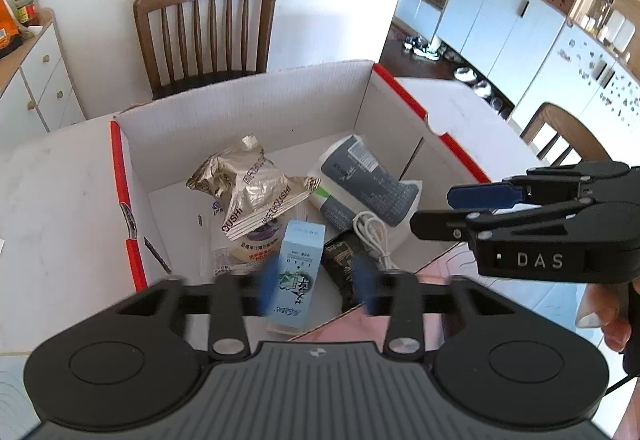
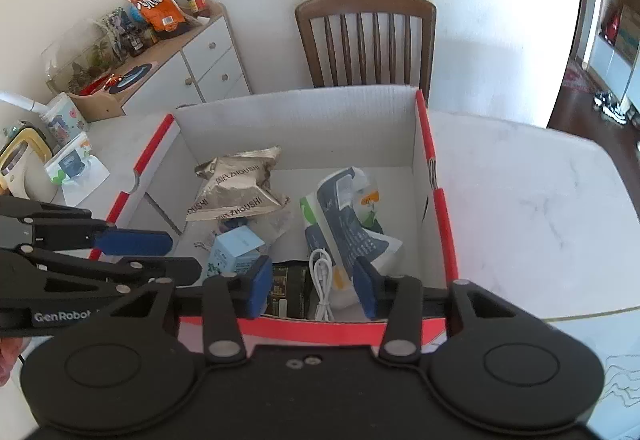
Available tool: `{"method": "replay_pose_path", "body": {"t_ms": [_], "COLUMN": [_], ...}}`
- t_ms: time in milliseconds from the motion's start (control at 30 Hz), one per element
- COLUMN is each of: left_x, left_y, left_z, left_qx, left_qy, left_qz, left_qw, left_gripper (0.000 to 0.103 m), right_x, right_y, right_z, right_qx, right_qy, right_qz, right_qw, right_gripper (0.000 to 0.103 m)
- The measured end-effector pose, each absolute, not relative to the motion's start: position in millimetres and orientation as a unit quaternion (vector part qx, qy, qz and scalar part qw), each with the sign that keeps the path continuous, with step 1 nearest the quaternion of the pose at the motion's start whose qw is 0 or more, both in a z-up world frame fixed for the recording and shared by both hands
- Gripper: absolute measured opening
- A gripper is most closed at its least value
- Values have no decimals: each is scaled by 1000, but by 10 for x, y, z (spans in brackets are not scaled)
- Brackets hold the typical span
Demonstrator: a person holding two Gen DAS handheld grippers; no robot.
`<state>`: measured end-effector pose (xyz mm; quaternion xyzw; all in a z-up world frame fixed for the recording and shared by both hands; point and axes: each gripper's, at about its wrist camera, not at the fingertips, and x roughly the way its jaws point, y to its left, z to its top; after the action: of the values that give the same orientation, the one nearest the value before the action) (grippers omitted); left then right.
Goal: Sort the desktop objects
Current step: 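Lower the milk carton and cable into the box and open both tools, then withdraw both tools from the box toward the remaining items on the table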
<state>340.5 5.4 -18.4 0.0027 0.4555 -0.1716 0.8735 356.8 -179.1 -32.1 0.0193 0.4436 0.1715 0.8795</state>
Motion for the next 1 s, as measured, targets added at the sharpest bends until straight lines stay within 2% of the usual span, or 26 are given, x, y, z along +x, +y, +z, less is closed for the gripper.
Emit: {"method": "replay_pose_path", "body": {"t_ms": [67,333,533,733,800,1000], "left_x": [3360,3253,3176,3096,3063,2953], "left_y": [57,51,49,64,68,104], "left_z": [-153,-146,-114,-96,-94,-89], "left_qx": [3,0,-5,-12,-13,-22], "left_qy": [445,443,434,425,421,416], "left_qz": [-169,-170,-171,-171,-173,-178], "left_qw": [879,880,885,889,890,891], "left_gripper": [71,71,84,90,101,101], "right_x": [3545,3459,3369,3295,3261,3154], "right_y": [-1802,-1854,-1897,-1913,-1909,-1916], "right_z": [-305,-267,-199,-157,-154,-113], "right_qx": [20,22,27,26,24,22], "right_qy": [440,433,419,416,416,416], "right_qz": [172,166,169,173,174,178], "right_qw": [881,886,892,893,892,892], "right_gripper": [50,59,69,72,72,74]}}
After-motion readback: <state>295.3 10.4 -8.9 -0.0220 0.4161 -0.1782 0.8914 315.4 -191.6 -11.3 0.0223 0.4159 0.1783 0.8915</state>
